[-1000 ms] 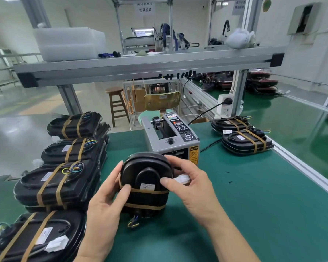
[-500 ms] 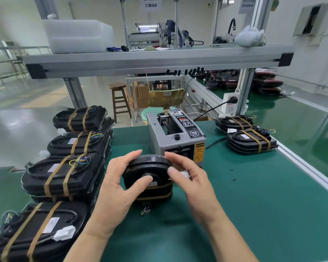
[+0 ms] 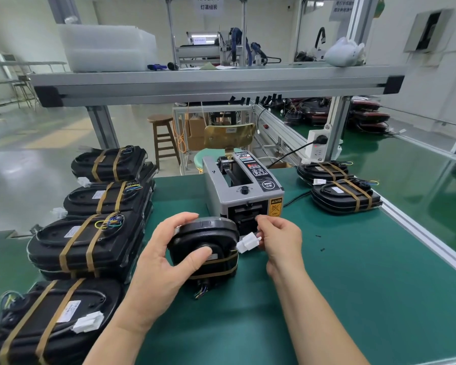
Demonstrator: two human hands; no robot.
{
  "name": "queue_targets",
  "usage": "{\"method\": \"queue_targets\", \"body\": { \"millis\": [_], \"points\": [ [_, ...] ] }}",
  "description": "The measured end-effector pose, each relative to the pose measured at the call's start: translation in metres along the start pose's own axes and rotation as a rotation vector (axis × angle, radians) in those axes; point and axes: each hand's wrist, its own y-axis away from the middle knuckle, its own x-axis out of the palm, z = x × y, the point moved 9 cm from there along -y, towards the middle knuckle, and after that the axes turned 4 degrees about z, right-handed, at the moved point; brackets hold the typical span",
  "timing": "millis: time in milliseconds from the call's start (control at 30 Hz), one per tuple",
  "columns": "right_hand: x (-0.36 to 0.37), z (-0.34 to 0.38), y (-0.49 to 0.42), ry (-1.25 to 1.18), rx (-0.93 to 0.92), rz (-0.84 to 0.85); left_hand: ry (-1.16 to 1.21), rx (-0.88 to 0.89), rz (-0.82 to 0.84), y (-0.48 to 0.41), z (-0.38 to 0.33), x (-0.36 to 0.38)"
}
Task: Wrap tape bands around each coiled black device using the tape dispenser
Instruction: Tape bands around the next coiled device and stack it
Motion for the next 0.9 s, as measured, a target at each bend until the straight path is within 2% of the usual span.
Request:
{"method": "queue_targets", "body": {
  "millis": [400,600,900],
  "points": [
    [0.007,0.006,-0.004,0.082,0.038,-0.051,-0.016,-0.028,-0.03,0.002,-0.003,0.003],
    [0.007,0.01,0.003,0.161,0.02,-0.096,0.075,-0.062,-0.041,0.002,-0.004,0.01],
    [0.009,0.014,0.027,-0.211,0.097,0.061,0.107,-0.164,-0.136,-0.005,0.001,0.012]
  ]
}}
